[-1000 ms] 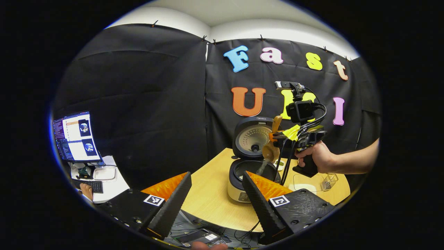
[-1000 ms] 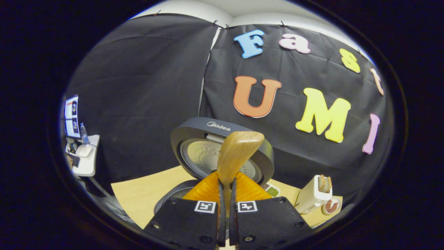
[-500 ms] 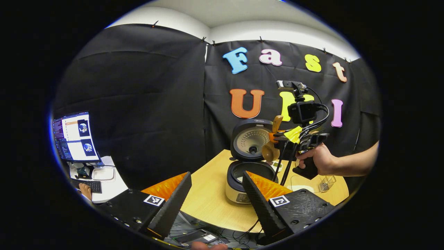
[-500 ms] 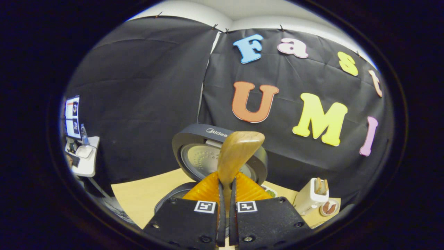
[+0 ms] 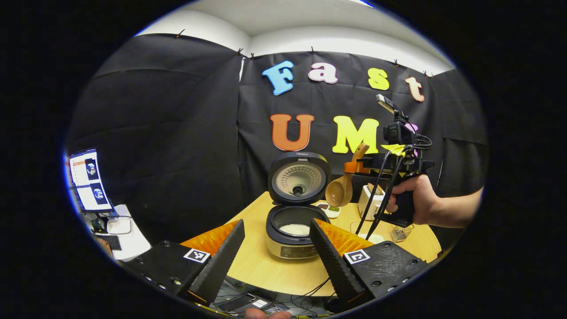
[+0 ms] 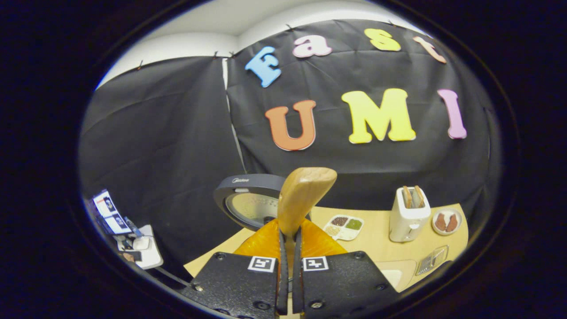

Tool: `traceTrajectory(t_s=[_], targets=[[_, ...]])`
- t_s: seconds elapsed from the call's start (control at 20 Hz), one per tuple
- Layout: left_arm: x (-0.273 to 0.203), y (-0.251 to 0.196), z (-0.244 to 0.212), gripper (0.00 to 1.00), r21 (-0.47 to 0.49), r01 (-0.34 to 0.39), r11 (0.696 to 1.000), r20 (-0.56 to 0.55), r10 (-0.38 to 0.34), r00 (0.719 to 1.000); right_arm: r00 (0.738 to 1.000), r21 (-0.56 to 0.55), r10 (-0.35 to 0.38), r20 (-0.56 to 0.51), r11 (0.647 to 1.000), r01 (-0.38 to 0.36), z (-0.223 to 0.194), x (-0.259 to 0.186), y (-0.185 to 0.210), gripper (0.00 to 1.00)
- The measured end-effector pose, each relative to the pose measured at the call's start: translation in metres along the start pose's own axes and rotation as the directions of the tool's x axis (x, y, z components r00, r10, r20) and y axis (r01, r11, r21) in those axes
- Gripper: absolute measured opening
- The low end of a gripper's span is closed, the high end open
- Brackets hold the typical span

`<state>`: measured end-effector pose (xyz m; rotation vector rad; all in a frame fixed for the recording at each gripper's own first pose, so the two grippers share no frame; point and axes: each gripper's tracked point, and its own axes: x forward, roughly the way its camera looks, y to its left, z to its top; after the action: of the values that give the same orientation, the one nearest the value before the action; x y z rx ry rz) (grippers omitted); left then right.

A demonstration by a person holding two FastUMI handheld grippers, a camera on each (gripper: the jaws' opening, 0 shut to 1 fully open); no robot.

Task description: Close the left gripper, press the button to open the rice cooker; take a wooden spoon from the chopstick holder with the right hand, scoop a spoonful of rice and pour it into the rice cooker, then put the wooden spoon back into the chopstick holder.

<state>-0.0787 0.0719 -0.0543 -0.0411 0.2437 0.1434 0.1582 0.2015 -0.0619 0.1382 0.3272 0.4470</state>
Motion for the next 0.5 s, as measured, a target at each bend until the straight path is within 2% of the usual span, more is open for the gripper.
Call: traceTrajectory(t_s=[0.15, 0.25, 0.5], targets=[[0.000, -0.032, -0.001, 0.95, 0.006, 0.073, 0.997, 0.010, -0.073, 0.997, 0.998, 0.114, -0.061, -0.014, 0.992, 0.062, -0.001, -0.031, -0.052, 0.10], [0.005, -0.053, -0.003, 0.94, 0.012, 0.124, 0.992, 0.006, -0.124, 0.992, 0.991, 0.150, -0.134, -0.021, 0.979, 0.136, -0.005, -0.052, -0.099, 0.09], [0.026, -0.097, 0.005, 0.95, 0.041, 0.224, 0.974, 0.006, -0.225, 0.974, 0.943, 0.199, -0.331, -0.034, 0.922, 0.331, -0.017, -0.104, -0.219, 0.09]])
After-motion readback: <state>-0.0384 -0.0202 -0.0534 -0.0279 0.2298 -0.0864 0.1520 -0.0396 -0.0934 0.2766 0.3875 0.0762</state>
